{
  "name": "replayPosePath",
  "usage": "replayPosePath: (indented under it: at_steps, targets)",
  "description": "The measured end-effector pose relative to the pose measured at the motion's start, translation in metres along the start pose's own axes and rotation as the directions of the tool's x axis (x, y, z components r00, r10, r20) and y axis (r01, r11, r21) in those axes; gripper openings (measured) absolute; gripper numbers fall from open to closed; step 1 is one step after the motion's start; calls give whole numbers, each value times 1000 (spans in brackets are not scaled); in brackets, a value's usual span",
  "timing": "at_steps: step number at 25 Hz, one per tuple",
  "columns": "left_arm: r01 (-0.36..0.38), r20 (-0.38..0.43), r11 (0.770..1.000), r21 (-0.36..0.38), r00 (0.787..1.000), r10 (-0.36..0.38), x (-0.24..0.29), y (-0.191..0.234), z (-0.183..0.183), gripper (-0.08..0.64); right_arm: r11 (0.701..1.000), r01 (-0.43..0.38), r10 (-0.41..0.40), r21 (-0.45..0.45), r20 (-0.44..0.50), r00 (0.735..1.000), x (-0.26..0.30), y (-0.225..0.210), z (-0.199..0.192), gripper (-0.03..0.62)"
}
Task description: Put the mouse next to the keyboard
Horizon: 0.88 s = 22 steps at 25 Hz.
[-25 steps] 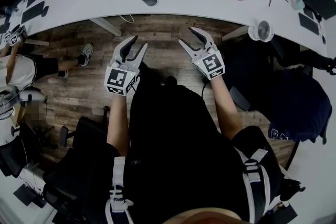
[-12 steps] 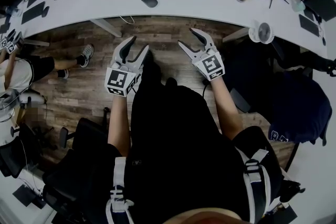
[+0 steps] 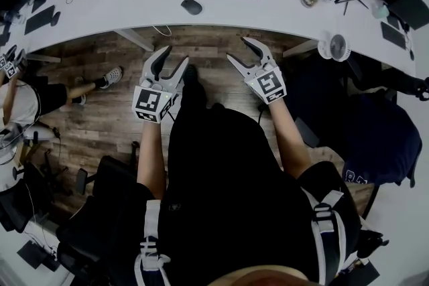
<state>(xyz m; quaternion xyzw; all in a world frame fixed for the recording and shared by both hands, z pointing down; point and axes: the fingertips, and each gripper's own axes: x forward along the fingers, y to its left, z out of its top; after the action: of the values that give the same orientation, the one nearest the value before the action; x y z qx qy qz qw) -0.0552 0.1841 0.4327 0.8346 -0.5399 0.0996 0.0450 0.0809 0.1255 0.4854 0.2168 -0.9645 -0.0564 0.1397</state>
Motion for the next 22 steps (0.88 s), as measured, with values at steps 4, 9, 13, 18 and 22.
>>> replayPosePath:
  at_steps: [4, 9, 13, 18, 22]
  targets:
    - [6, -6, 1000, -4, 1000, -7, 6, 15, -3, 213, 1000, -3, 3, 7, -14, 1000, 15, -3, -1, 256]
    - [11, -15, 1000, -12, 1000, -11, 18, 44, -4, 213, 1000, -7, 7, 16, -25, 1000, 43, -12, 0, 256]
    - [11, -17, 1000, -16, 1000, -12, 27, 71, -3, 215, 1000, -5, 6, 28, -26, 1000, 69, -19, 2, 256]
    - [23, -25, 999, -23, 999, -23, 43, 100, -3, 218, 999, -7, 9, 36, -39, 999, 100, -29, 3, 256]
    - [40, -34, 998, -49, 999, -41, 58, 121, -10, 218, 999, -3, 5, 46, -57, 998, 121, -37, 4, 256]
